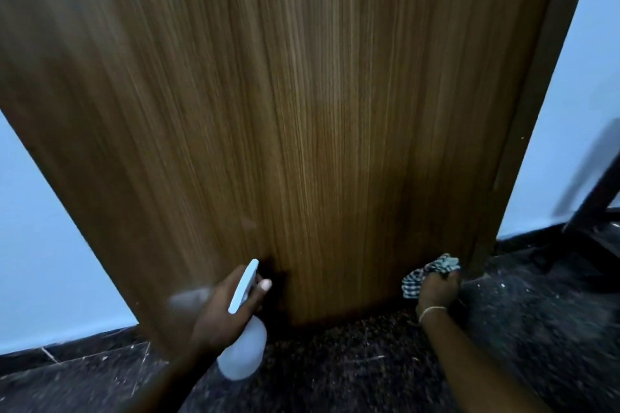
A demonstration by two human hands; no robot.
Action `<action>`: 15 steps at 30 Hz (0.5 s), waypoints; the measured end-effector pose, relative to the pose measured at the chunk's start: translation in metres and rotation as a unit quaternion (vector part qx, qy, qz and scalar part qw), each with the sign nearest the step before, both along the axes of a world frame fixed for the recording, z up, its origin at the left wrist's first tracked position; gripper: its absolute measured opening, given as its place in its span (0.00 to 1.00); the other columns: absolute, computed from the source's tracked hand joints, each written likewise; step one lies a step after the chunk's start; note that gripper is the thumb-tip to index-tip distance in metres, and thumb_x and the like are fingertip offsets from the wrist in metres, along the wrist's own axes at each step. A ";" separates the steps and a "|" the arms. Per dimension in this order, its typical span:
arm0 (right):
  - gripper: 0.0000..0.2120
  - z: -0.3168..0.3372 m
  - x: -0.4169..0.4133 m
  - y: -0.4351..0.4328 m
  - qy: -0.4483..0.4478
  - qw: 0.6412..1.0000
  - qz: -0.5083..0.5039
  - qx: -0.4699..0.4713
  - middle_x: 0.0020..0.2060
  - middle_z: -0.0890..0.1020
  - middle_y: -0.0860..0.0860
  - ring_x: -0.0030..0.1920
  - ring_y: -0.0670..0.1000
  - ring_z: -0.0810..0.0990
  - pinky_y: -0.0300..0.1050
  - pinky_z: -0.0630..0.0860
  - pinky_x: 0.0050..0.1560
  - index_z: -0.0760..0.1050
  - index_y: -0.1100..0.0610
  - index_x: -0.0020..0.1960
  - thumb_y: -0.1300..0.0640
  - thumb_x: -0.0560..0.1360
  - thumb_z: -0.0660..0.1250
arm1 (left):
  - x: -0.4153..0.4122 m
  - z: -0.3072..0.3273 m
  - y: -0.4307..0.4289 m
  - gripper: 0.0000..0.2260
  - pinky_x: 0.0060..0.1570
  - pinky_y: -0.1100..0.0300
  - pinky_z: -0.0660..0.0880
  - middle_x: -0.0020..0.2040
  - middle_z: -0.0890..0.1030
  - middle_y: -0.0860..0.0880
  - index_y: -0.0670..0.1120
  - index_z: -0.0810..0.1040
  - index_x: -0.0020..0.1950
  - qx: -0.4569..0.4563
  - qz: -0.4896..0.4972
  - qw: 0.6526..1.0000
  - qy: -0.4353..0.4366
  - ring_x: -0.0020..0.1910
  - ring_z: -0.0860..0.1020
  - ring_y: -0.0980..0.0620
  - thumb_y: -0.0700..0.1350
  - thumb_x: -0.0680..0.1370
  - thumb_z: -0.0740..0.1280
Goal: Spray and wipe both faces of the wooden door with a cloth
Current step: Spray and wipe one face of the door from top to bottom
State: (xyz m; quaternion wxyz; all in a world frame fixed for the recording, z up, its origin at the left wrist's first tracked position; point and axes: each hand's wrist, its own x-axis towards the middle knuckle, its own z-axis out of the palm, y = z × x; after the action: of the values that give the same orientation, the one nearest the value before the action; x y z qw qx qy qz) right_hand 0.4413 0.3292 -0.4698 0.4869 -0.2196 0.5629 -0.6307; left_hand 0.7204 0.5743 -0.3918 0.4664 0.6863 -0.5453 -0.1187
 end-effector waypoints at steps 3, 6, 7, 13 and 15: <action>0.29 0.049 0.020 0.026 -0.020 0.999 0.027 -0.020 0.67 0.74 0.60 0.57 0.55 0.74 0.48 0.69 0.58 0.65 0.56 0.77 0.72 0.78 0.53 | -0.003 0.032 -0.010 0.11 0.42 0.50 0.82 0.38 0.82 0.47 0.49 0.77 0.46 0.000 0.001 1.000 0.028 0.37 0.83 0.50 0.54 0.81 0.70; 0.29 0.099 0.043 0.043 -0.018 0.997 0.065 -0.044 0.68 0.73 0.56 0.60 0.53 0.73 0.48 0.67 0.60 0.62 0.54 0.78 0.71 0.79 0.54 | -0.002 0.067 -0.023 0.10 0.43 0.39 0.82 0.39 0.81 0.46 0.48 0.77 0.47 -0.014 -0.008 0.998 0.057 0.37 0.84 0.47 0.53 0.81 0.71; 0.29 0.114 0.047 0.046 -0.017 0.996 0.076 -0.051 0.69 0.72 0.55 0.61 0.53 0.73 0.48 0.67 0.61 0.62 0.53 0.79 0.70 0.80 0.54 | -0.004 0.085 -0.027 0.10 0.42 0.39 0.82 0.38 0.81 0.46 0.48 0.77 0.46 -0.028 -0.008 0.998 0.062 0.37 0.84 0.46 0.52 0.81 0.72; 0.26 0.218 0.071 0.059 0.030 0.986 0.132 -0.099 0.66 0.77 0.55 0.63 0.58 0.77 0.56 0.72 0.65 0.68 0.53 0.74 0.69 0.79 0.57 | -0.021 0.197 -0.051 0.08 0.38 0.49 0.83 0.39 0.82 0.47 0.49 0.77 0.46 -0.054 -0.021 0.996 0.063 0.36 0.85 0.49 0.51 0.81 0.71; 0.25 0.265 0.072 0.061 0.036 0.982 0.151 -0.109 0.62 0.79 0.55 0.61 0.58 0.78 0.58 0.74 0.64 0.70 0.53 0.72 0.69 0.78 0.58 | -0.025 0.246 -0.057 0.08 0.36 0.57 0.81 0.39 0.82 0.47 0.49 0.77 0.46 -0.055 -0.025 0.996 0.065 0.36 0.85 0.48 0.50 0.81 0.72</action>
State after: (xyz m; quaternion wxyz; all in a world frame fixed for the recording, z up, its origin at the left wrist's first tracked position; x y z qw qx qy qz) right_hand 0.5136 0.3902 -0.2043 0.5289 -0.3766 0.4684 -0.5992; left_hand 0.6949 0.5172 -0.1459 0.5351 0.6366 -0.5362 -0.1444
